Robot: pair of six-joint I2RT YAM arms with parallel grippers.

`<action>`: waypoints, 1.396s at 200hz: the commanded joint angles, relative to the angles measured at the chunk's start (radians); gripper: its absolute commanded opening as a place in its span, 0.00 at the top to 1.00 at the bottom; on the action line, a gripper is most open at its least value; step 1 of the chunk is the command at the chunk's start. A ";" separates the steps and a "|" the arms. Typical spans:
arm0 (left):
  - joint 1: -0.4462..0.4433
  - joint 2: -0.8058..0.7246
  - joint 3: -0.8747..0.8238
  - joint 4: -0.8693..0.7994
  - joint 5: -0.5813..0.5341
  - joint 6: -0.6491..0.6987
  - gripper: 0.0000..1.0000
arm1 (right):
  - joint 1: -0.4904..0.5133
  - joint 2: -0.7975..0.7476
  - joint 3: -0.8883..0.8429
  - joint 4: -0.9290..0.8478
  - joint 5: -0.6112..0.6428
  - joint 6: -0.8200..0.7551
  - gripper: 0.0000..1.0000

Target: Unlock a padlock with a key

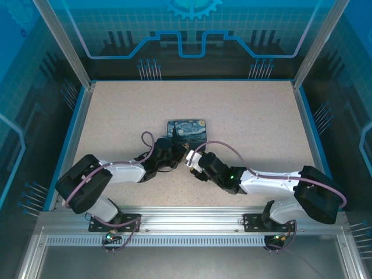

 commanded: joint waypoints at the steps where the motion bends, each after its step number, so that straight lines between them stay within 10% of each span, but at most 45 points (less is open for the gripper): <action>1: 0.008 -0.029 0.036 0.010 0.046 0.010 1.00 | 0.017 0.018 -0.010 0.098 0.091 -0.117 0.50; 190: 0.010 -0.028 0.034 0.005 0.057 0.005 1.00 | -0.052 0.166 0.047 0.240 0.009 -0.265 0.61; 279: 0.008 -0.033 0.047 -0.018 0.060 0.007 1.00 | -0.073 0.204 0.056 0.256 -0.013 -0.208 0.88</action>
